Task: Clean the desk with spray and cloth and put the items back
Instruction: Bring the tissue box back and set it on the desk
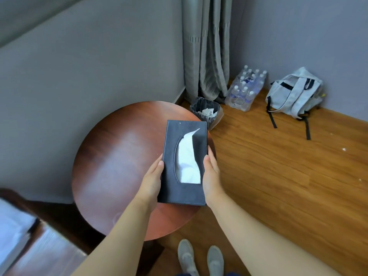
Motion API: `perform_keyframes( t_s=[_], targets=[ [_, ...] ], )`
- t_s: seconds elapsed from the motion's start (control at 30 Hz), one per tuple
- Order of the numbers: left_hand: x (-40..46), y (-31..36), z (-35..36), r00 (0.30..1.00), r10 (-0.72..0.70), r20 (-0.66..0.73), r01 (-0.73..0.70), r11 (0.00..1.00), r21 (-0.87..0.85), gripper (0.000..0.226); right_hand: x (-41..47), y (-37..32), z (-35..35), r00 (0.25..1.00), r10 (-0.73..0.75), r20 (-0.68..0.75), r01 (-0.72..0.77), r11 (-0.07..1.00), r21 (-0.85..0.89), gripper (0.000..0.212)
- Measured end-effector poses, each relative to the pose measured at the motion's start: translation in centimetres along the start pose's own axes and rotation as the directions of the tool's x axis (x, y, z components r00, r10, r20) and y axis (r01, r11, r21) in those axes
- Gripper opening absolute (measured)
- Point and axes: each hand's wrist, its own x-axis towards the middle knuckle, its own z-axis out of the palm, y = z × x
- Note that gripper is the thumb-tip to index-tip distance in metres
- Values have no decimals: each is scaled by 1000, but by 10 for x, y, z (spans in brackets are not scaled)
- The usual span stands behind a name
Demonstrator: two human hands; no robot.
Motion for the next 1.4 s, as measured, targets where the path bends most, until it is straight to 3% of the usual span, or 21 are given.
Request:
perform_keyframes(
  t_s=[0.23,0.47,0.77,0.87,1.0,1.4],
  targets=[
    [-53,-1,-5,973,30,-229,-58,991,-118,36,-32,-8,8,984,-20,176,35,996,-83,40],
    [-147,-25,-41,882,9,-471,-140,960,-244,37,-95,9,44,908,5,420,95,971,-218,41],
    [-273,-83,-126,674,-36,-738,-296,902,-314,37,-205,60,123,689,134,712,115,950,-291,42],
    [-317,-109,-153,602,-71,-795,-370,858,-356,37,-255,80,149,586,163,793,132,947,-292,41],
    [-382,-145,-191,520,-130,-844,-437,808,-394,36,-326,118,178,484,230,844,154,927,-342,41],
    [-567,-273,-315,369,-209,-906,-461,805,-374,35,-539,251,235,342,371,863,152,885,-441,39]
  ],
)
